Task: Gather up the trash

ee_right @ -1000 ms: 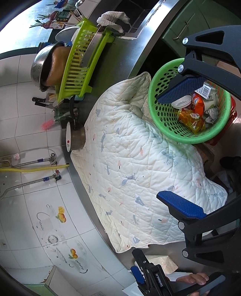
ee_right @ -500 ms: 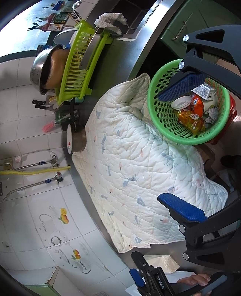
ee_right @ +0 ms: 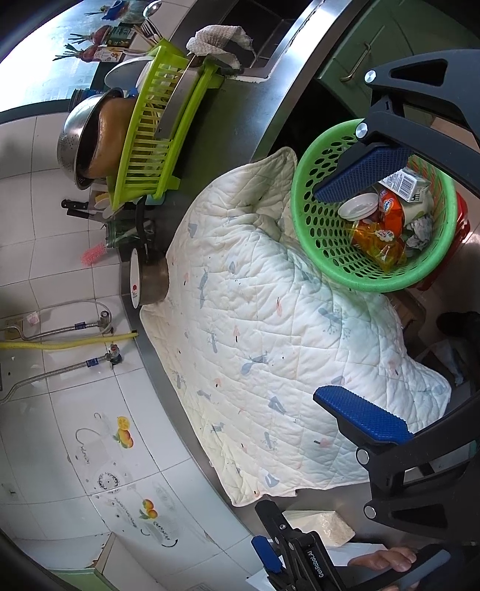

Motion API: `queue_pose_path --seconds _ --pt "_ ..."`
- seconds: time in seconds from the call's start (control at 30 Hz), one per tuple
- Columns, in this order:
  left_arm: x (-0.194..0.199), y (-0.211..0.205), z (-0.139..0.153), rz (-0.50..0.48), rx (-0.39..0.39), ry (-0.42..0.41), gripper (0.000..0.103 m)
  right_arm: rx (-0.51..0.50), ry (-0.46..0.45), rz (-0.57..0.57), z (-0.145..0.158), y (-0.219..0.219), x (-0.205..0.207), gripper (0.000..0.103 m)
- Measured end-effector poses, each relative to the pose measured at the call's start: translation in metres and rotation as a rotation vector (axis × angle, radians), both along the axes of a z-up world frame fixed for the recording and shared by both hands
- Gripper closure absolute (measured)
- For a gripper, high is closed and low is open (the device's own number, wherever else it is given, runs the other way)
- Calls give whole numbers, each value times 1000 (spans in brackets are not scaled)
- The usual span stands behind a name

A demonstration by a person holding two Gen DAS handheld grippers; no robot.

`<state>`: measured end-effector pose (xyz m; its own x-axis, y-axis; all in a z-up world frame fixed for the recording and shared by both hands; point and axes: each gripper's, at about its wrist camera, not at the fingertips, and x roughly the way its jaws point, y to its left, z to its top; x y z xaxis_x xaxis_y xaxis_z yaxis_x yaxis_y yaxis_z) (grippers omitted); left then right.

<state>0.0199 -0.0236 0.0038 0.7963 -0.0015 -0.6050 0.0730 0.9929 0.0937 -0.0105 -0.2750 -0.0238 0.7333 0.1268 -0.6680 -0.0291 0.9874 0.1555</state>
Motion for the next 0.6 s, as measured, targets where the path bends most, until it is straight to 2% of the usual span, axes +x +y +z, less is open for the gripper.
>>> queue_pose_path --seconds 0.6 --pt "-2 2 2 4 0 -15 5 -2 -12 -6 5 -1 -3 7"
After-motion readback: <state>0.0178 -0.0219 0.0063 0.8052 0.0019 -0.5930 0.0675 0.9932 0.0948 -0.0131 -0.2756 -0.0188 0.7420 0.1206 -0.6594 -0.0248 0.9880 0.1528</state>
